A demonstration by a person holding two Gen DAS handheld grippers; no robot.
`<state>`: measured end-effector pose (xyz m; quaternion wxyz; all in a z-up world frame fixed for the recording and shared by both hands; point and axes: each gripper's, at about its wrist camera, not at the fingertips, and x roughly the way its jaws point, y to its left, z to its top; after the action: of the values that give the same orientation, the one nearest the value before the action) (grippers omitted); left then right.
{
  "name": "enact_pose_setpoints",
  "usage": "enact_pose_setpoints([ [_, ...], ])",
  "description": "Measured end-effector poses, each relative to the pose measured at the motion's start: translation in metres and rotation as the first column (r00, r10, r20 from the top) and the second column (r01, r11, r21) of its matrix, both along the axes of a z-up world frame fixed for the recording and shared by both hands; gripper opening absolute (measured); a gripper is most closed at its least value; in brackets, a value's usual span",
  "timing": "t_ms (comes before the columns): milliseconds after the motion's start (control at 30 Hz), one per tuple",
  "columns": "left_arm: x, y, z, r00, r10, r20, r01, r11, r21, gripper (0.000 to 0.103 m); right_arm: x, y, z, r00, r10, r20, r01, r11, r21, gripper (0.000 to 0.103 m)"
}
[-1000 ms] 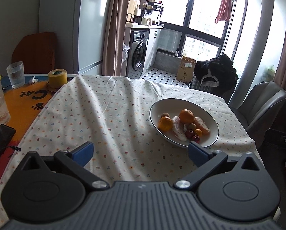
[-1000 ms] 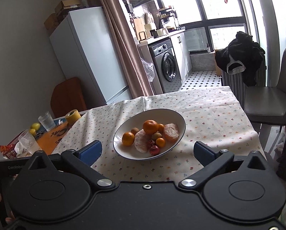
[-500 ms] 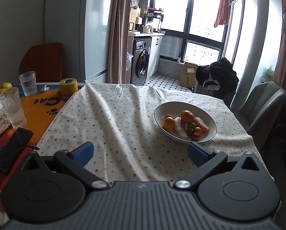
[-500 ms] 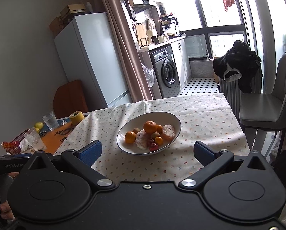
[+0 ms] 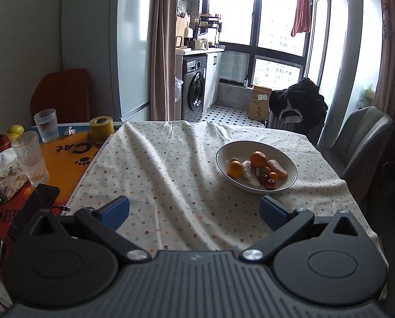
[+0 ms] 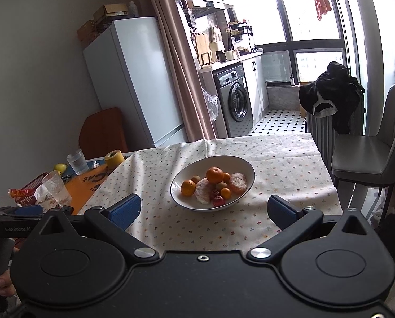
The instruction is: Organize fruits
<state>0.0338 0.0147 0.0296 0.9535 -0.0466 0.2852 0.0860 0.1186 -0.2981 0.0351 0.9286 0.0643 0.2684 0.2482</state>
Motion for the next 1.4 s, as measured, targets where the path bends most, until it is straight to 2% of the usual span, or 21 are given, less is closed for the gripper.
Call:
enact_pose_setpoints([
  [267,-0.01,0.0,0.003,1.0,-0.001,0.007,0.001,1.0,0.015,0.103,-0.01,0.003,0.003,1.0,0.012,0.013,-0.012,1.0,-0.016,0.103],
  [1400,-0.014,0.003,0.009,1.0,0.006,0.025,-0.006,1.0,-0.004,0.103,-0.01,-0.001,0.008,1.0,-0.008,0.025,0.008,1.0,-0.026,0.103],
])
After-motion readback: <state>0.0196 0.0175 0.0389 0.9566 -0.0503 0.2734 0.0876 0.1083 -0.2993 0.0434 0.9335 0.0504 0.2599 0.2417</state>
